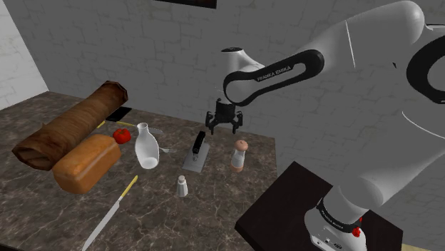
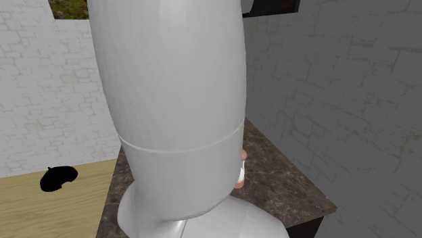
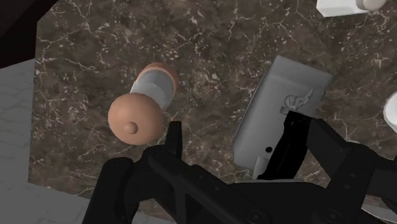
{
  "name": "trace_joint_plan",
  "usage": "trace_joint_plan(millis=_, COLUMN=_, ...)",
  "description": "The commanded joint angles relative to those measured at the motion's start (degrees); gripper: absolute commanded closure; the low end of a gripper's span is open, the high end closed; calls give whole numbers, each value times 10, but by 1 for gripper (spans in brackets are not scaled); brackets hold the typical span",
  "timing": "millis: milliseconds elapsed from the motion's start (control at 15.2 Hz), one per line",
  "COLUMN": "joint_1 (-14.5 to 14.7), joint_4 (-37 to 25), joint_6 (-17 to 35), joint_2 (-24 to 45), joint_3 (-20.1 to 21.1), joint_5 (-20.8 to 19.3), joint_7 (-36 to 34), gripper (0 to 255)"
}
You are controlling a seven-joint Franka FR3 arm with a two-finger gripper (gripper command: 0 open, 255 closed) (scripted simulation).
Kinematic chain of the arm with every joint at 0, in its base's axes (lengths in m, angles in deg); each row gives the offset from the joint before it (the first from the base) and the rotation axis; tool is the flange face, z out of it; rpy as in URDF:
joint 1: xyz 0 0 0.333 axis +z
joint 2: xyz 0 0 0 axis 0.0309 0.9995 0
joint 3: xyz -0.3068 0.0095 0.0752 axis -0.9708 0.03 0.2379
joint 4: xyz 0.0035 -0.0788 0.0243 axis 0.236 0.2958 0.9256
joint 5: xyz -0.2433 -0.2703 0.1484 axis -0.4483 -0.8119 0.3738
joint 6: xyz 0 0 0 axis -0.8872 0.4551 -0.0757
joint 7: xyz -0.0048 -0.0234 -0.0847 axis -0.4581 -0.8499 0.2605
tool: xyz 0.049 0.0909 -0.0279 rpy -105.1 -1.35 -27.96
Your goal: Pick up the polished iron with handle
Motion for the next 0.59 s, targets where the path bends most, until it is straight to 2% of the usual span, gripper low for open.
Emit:
trace_joint_plan(millis=0, joint_1=-3, joint_4=-33, joint_6=21, joint_2=57, joint_3=4, joint_5=-23, joint_7=-43, gripper=0)
trace_joint_plan(millis=528, joint_1=20, joint_4=-170, joint_6=63, joint_2=243, joint_3=-22, joint_5=-96, joint_7=-184, gripper=0)
